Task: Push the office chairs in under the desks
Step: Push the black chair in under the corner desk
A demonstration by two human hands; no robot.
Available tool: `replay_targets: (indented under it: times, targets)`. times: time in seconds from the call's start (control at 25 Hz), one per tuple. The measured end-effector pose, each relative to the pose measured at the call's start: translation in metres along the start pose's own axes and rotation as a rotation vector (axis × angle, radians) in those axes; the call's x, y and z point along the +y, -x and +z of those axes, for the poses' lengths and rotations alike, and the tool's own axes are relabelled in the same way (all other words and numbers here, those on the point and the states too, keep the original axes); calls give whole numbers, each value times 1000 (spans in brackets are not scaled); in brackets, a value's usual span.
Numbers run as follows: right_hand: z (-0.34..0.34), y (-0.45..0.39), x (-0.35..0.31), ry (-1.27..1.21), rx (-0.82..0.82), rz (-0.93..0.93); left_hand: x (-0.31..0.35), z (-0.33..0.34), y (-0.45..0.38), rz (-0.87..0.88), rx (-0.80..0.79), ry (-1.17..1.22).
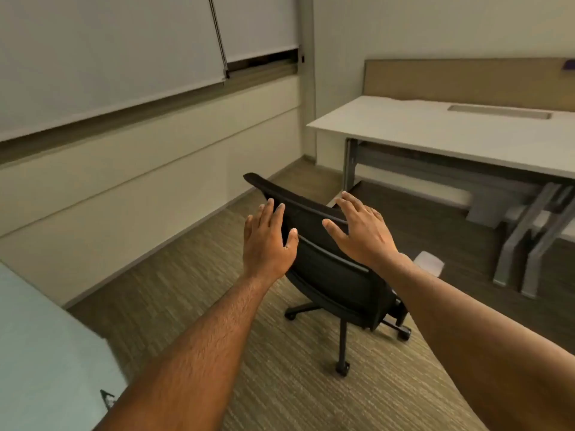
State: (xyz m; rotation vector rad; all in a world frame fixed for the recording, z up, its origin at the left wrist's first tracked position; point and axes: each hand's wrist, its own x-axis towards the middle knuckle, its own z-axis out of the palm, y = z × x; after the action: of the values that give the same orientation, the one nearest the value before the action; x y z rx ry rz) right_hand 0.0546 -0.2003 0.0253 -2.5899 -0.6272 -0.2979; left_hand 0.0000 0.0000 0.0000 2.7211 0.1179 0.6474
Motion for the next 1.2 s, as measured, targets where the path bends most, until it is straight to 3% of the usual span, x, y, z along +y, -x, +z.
replay_targets:
  times: [0.56, 0.76, 0.92, 1.2]
  targets:
    - [35, -57, 19, 222, -87, 293, -98, 70, -119, -62, -178, 51]
    - [39, -61, 16, 231, 1, 488, -135, 83, -172, -41, -146, 79]
    - [44, -66, 14, 217, 123, 755, -158, 83, -223, 83, -153, 49]
    - [48, -72, 36, 101, 194, 937, -169, 90, -298, -16, -450, 168]
